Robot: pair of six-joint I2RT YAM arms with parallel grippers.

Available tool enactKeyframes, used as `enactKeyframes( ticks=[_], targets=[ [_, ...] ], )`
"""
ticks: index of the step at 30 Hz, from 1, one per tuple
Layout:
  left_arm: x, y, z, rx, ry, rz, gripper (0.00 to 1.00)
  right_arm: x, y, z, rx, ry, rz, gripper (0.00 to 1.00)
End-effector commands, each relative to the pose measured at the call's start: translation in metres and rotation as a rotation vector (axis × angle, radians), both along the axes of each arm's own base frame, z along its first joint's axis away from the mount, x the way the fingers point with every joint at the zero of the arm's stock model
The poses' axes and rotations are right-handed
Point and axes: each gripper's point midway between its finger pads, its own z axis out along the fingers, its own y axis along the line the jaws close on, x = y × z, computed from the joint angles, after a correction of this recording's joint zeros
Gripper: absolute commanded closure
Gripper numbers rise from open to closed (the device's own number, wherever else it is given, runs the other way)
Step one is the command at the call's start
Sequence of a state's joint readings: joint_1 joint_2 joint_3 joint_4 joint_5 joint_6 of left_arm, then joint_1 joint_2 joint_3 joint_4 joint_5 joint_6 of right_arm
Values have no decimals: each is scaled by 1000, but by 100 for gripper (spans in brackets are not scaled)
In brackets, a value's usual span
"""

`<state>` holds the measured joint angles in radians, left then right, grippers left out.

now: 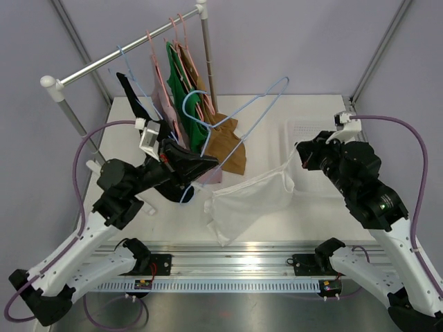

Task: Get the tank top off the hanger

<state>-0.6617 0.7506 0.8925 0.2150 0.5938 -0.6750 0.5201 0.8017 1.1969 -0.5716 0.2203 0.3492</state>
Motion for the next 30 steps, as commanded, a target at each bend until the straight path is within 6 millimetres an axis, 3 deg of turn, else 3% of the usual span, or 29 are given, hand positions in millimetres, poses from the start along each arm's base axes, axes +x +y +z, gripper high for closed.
enactKeyframes(
  ticks=[1, 2, 4, 5, 6, 9, 11, 15, 19, 24, 27, 28, 30],
  targets=[
    [9, -2, 63, -248, -245, 94, 100, -10, 32, -24, -3, 46, 191, 100],
    [8, -11, 68, -264, -260, 101, 100, -10, 36, -32, -17, 59, 215, 100],
    [24, -31, 68, -230, -329, 164, 100, -25, 60, -32, 13, 56, 380, 100],
    [29, -33, 84, -263, -325, 220, 100, -31, 67, -37, 31, 67, 423, 100],
    [44, -42, 79, -232, -338, 280, 100, -37, 73, -36, 51, 72, 471, 100],
    [67, -43, 85, -213, -409, 461, 100, -45, 78, -43, 70, 102, 510, 100],
    [83, -30, 91, -240, -416, 588, 100, -50, 77, -46, 82, 104, 518, 100],
    [92, -22, 93, -217, -438, 666, 99, -48, 72, -60, 61, 134, 485, 100],
    [87, -17, 90, -212, -517, 690, 95, -51, 86, -75, 73, 173, 563, 100],
    [95, -13, 83, -32, -343, 695, 100, -37, 87, -102, 36, 285, 512, 100],
    [91, -6, 56, 120, -233, 678, 100, -36, 95, -138, -12, 412, 499, 89],
    [89, -1, 53, 133, -207, 679, 100, -45, 107, -154, -53, 459, 523, 74],
    [81, 15, 42, 180, -151, 683, 100, -43, 104, -174, -122, 493, 456, 56]
  ],
)
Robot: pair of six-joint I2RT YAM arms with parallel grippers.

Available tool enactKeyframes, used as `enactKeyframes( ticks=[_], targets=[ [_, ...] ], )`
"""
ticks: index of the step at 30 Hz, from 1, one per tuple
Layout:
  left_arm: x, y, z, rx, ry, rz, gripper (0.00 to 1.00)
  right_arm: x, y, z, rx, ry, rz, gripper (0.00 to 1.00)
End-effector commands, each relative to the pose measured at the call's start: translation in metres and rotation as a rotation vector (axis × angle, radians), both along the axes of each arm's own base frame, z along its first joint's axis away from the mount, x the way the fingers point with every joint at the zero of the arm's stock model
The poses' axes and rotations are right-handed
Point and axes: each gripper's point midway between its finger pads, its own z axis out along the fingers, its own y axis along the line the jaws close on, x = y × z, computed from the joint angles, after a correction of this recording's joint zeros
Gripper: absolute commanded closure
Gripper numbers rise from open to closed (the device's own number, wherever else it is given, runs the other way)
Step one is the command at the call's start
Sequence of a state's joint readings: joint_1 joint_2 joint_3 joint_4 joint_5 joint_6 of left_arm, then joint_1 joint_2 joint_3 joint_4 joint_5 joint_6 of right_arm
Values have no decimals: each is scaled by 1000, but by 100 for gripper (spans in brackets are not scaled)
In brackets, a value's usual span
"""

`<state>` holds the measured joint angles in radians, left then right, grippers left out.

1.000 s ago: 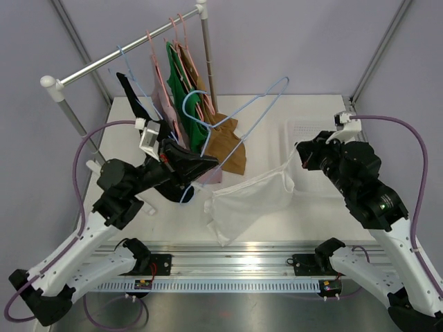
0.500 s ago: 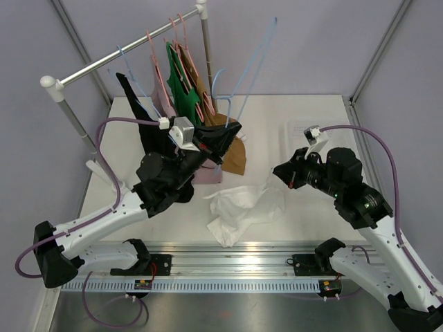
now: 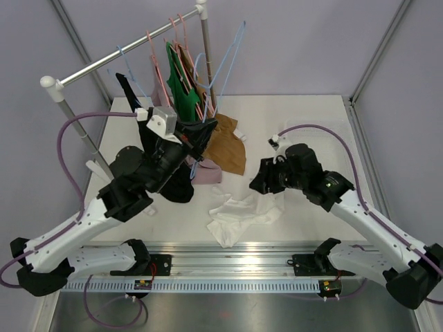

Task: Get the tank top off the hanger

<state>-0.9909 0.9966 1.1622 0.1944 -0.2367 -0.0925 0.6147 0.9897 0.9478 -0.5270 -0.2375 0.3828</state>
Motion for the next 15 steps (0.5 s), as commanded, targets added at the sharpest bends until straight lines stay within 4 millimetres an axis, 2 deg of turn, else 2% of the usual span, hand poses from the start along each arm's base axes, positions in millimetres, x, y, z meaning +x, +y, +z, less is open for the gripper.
enactKeyframes(
  ticks=[1, 3, 5, 6, 7, 9, 12, 13, 15],
  targets=[
    [-11, 43, -12, 33, 151, 93, 100, -7, 0, -40, -137, 65, -41, 38],
    [-18, 64, -23, 48, 219, 132, 100, -5, -2, -51, -171, 76, -64, 26],
    [-20, 83, -28, 35, 267, 186, 100, -3, -4, -60, -197, 84, -82, 1],
    [-22, 91, -39, 64, 297, 205, 100, -1, -4, -61, -200, 79, -84, 1],
    [-26, 103, -37, 46, 303, 219, 100, 0, -4, -64, -206, 82, -88, 1],
    [-35, 114, -38, 37, 328, 214, 100, 6, -7, -68, -222, 66, -120, 0],
    [-51, 139, -25, -26, 344, 206, 100, 16, -11, -82, -278, 82, -161, 0],
    [-52, 140, -25, -18, 347, 202, 100, 17, -9, -85, -281, 86, -160, 1],
    [-61, 155, -19, -63, 370, 202, 100, 22, -8, -92, -299, 92, -169, 1]
  ],
)
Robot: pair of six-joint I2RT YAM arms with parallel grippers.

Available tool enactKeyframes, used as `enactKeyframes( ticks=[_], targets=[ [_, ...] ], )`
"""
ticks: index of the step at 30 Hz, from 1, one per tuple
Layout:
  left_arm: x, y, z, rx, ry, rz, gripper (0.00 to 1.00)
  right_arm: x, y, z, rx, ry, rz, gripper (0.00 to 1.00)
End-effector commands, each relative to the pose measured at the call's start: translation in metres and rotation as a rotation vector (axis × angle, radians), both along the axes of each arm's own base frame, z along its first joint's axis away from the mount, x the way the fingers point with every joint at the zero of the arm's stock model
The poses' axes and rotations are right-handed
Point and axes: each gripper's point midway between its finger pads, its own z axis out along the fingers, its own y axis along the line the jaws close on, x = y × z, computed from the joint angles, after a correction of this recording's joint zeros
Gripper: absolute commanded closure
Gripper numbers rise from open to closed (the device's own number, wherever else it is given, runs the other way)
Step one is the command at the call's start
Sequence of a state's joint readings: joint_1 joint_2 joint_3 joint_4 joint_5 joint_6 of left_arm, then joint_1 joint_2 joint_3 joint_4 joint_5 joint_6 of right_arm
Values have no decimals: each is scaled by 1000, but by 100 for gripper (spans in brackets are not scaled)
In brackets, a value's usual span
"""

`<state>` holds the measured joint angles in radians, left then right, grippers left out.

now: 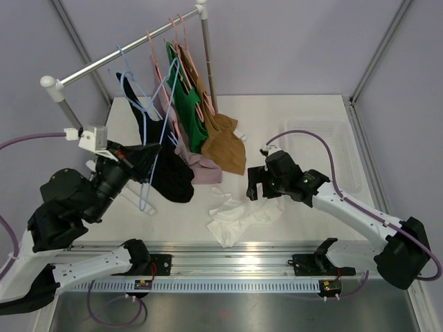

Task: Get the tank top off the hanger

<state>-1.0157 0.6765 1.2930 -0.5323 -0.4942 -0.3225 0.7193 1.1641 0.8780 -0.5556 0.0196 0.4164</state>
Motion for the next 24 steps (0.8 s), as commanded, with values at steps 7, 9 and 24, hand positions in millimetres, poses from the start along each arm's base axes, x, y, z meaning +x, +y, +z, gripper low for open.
enactKeyframes(
  ticks=[7, 9, 24],
  targets=[
    [-29, 87, -2, -251, 130, 170, 100, 27, 7, -22, -59, -25, -51, 1],
    [-36, 101, -10, -267, 153, 185, 100, 31, 10, -29, -77, -17, -49, 1],
    [-1, 139, -50, 13, 287, 657, 100, 41, 15, 0, -39, -67, -65, 0]
  ],
)
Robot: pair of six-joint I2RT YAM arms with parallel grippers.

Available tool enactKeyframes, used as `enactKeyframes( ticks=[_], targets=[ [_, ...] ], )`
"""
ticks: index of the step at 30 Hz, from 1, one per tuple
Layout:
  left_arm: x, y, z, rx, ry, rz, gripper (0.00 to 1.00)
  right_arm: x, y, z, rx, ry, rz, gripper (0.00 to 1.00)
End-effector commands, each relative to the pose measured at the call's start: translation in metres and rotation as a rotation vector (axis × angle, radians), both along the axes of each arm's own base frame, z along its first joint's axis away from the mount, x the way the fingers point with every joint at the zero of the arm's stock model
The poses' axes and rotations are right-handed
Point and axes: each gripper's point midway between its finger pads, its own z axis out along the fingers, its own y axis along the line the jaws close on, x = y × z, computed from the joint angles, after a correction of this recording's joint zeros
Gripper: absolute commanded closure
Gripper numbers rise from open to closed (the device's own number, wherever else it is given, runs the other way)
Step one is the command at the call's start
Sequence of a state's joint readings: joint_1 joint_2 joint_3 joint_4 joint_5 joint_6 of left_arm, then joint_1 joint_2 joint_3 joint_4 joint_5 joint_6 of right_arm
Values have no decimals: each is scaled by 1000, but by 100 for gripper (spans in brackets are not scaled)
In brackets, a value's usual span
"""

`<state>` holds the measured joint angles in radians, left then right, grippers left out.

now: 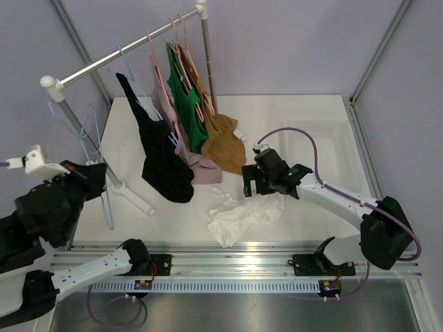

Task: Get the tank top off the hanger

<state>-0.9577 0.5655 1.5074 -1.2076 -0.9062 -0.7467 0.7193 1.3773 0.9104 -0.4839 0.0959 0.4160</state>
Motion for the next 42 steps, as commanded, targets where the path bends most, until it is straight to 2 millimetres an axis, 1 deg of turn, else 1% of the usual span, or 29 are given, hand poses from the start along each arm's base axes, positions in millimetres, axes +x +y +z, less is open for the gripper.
enactKeyframes(
  ticks=[1, 2, 3, 4, 7, 8, 9, 10, 11, 12, 14, 16, 17, 19, 20, 23, 24, 25, 26, 27, 29, 30, 31, 33, 34, 37, 40, 41, 42],
  targets=[
    [40, -23, -5, 157, 58, 160, 100, 13, 9, 46, 81, -116, -15, 1],
    [45, -28, -1, 162, 49, 166, 100, 11, 7, 49, 80, -116, -14, 1],
    [50, -34, 0, 205, 42, 159, 100, 10, 6, 57, 96, -131, -16, 0],
    [57, -40, 10, 174, 11, 166, 100, 8, 5, 60, 100, -134, -15, 1],
    [76, -56, 21, 196, -1, 146, 100, 3, 0, 72, 116, -152, -15, 0],
    [91, -51, 17, 216, 27, 192, 100, 0, -2, 78, 123, -164, -16, 0],
    [97, -60, 14, 205, 46, 130, 100, 0, -5, 81, 123, -172, -19, 1],
    [105, -61, 14, 189, 42, 122, 100, -3, -7, 83, 121, -172, -16, 1],
    [113, -51, 14, 179, 46, 159, 100, -4, -8, 90, 134, -186, -14, 1],
    [117, -56, 13, 175, 48, 123, 100, -5, -9, 92, 135, -191, -13, 0],
    [124, -49, 18, 158, 39, 150, 100, -7, -13, 97, 136, -209, -13, 0],
    [133, -53, 20, 150, 44, 123, 100, -5, -16, 99, 122, -221, -22, 0],
    [135, -48, 29, 138, 28, 138, 100, -4, -18, 100, 114, -223, -27, 0],
    [141, -47, 31, 128, 29, 144, 100, -3, -18, 98, 103, -222, -26, 1],
    [143, -37, 37, 121, 19, 176, 100, -3, -18, 97, 99, -219, -25, 0],
    [152, -23, 41, 129, 27, 229, 100, -2, -14, 92, 100, -204, -15, 0],
    [153, -21, 47, 125, 18, 228, 100, -2, -13, 91, 102, -201, -13, 0],
    [159, -19, 44, 124, 29, 231, 100, -1, -12, 92, 104, -201, -15, 1],
    [162, -9, 43, 118, 34, 255, 100, -1, -11, 91, 104, -196, -11, 0],
    [167, -12, 39, 104, 47, 227, 100, -1, -10, 91, 105, -193, -13, 1],
    [176, -5, 24, 95, 78, 235, 100, -2, -8, 94, 118, -195, -6, 0],
    [179, -7, 19, 84, 87, 219, 100, -3, -6, 94, 125, -193, 10, 0],
    [182, -7, 7, 81, 102, 214, 100, -4, -5, 95, 131, -193, 19, 1],
    [179, -8, 1, 60, 100, 207, 100, -8, 0, 95, 142, -180, 63, 1],
    [181, -9, -11, 59, 112, 203, 100, -10, 2, 94, 147, -170, 80, 0],
    [182, -9, -24, 46, 133, 200, 100, -15, 11, 83, 142, -123, 127, 1],
    [187, -11, -38, 33, 170, 183, 100, -15, 19, 65, 109, -87, 135, 0],
    [187, -11, -42, 30, 177, 183, 100, -19, 23, 55, 90, -65, 150, 0],
    [187, -13, -42, 27, 173, 175, 99, -21, 26, 51, 82, -61, 160, 0]
  ],
)
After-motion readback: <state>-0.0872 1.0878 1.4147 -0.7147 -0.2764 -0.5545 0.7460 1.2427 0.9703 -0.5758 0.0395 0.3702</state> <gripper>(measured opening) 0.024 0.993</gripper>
